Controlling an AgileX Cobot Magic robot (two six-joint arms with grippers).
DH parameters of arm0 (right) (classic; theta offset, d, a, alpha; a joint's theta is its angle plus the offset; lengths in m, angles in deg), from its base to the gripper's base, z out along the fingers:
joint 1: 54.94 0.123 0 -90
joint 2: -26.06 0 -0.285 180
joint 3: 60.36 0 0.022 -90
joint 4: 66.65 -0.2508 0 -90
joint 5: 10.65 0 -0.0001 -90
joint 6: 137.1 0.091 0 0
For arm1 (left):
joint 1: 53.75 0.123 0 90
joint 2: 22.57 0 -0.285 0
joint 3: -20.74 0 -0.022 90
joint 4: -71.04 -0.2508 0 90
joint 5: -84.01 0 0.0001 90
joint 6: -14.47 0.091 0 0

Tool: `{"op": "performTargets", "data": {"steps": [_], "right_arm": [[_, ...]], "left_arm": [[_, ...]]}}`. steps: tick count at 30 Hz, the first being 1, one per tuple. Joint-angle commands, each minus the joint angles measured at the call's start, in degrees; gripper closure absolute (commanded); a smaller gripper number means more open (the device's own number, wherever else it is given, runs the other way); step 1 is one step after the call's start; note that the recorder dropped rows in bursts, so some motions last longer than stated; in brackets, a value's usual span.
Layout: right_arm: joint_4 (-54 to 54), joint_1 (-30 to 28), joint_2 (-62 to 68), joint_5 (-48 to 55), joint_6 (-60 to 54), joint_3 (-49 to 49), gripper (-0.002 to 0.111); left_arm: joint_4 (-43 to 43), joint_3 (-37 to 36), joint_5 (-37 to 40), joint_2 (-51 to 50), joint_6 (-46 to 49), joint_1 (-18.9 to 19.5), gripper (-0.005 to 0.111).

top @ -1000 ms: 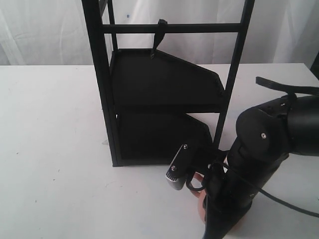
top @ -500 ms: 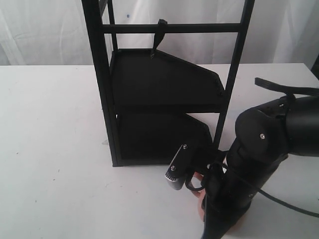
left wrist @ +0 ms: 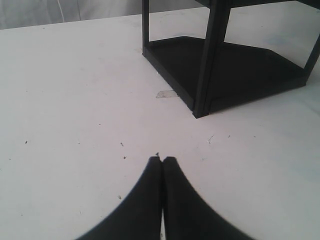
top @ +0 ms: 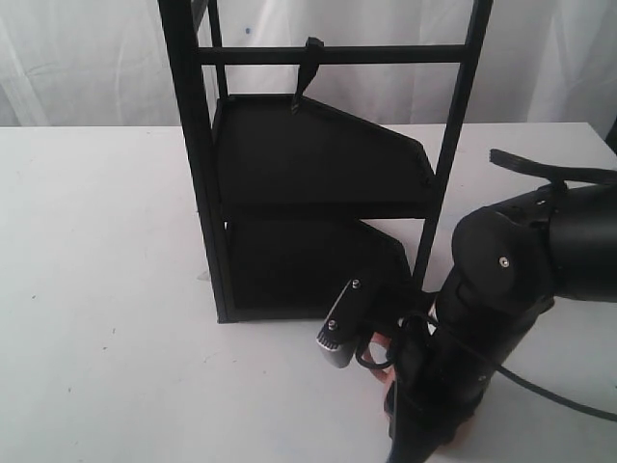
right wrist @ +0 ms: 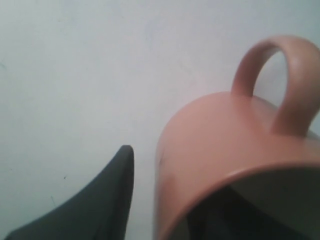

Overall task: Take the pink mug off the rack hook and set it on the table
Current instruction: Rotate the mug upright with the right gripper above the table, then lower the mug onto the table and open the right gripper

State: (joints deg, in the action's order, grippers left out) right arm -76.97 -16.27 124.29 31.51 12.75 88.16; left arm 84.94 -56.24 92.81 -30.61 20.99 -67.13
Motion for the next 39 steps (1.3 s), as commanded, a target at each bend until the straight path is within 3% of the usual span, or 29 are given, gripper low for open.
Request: {"op": "performTargets", "data": {"steps": [1, 9, 39], "right_arm": [[-0.09, 0.14, 0.0, 0.5, -0.59, 0.49, 0.076], [0.03, 0.14, -2.0, 0.09, -0.59, 0.49, 0.065], [2.51, 0.14, -17.69, 0.08, 0.68, -0.01, 0.065]], "left_arm": [[0.16, -0.24, -0.15, 0.25, -0.33, 0.14, 0.107], [0.16, -0.24, -0.15, 0.25, -0.33, 0.14, 0.107], [0.16, -0.24, -0.15, 0.25, -0.33, 0.14, 0.107]]}}
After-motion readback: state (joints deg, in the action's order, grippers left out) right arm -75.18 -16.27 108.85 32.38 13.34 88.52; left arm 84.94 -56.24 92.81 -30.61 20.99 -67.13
